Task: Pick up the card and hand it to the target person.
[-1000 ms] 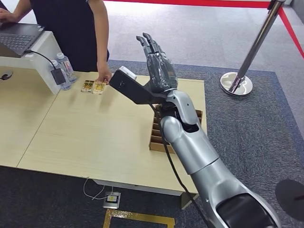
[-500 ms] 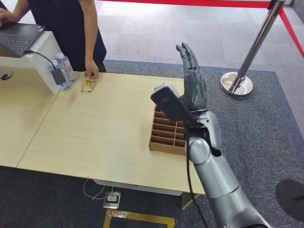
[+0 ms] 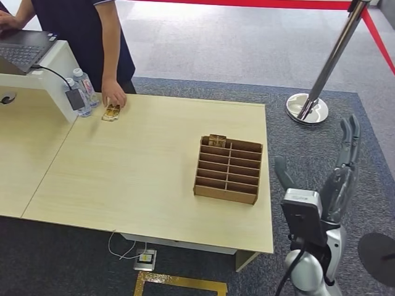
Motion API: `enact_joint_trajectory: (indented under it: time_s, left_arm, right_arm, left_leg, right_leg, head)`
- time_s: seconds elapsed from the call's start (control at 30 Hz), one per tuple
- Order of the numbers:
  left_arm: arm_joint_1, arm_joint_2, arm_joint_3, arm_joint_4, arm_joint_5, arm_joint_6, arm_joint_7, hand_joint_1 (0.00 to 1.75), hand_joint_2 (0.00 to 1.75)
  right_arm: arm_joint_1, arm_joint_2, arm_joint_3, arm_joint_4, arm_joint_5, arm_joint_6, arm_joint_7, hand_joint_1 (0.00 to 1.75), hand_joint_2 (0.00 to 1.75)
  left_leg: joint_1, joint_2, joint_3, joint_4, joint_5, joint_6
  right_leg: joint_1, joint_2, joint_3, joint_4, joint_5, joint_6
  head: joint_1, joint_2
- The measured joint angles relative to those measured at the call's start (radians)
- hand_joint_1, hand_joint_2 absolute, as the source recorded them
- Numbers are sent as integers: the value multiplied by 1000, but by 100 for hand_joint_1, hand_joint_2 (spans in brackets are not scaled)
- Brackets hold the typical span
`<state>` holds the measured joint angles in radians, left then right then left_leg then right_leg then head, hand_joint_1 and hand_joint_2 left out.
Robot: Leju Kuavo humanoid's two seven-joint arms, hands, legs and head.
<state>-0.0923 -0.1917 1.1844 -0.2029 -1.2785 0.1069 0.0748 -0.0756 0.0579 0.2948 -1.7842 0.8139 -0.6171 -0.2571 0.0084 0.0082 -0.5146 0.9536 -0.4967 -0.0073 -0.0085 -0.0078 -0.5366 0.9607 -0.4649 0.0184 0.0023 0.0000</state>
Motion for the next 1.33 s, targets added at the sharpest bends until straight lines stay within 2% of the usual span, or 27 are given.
enact_joint_trajectory:
  time_s: [0.3,0.43,0.57,0.7,0.93,1.17,1.33]
  left_arm:
    - [3,-2,31,0,37,19,-10,0,0]
    - [5,-6,47,0,51,27,-12,0,0]
    - [6,-12,64,0,70,39,-13,0,0]
    - [7,-19,77,0,76,48,-21,0,0]
    - [7,-23,83,0,72,52,-30,0,0]
    - [8,-22,83,0,49,43,-34,0,0]
    - [8,-22,81,0,36,40,-39,0,0]
  right_arm:
    - [254,7,-141,-153,-60,-70,-25,0,175]
    - [325,30,-239,-172,-98,-43,-21,0,175]
    - [339,51,-360,-110,-122,19,-2,0,175]
    - [289,59,-501,69,-107,57,24,0,175]
    - [148,35,-705,509,-90,66,31,0,175]
    - [5,-40,-847,1026,-99,35,28,0,175]
    - [-30,-65,-890,1247,-100,51,72,0,175]
  left_leg:
    - [0,0,0,0,-1,0]
    - [0,0,0,0,-1,0]
    - [0,0,1,0,-1,0]
    - [0,0,2,0,-1,1]
    - [0,0,3,0,-1,1]
    - [0,0,3,0,-1,1]
    - [0,0,3,0,-1,1]
  right_leg:
    - [0,0,0,0,-1,0]
    - [0,0,1,0,-1,0]
    - [0,0,2,0,-1,1]
    - [0,0,3,0,-1,1]
    - [0,0,4,0,-1,1]
    - [0,0,4,0,-1,1]
    - [0,0,4,0,-1,1]
  head:
    - [0,0]
    - [0,0]
    - [0,0]
    - [0,0]
    - [0,0]
    - [0,0]
    - [0,0]
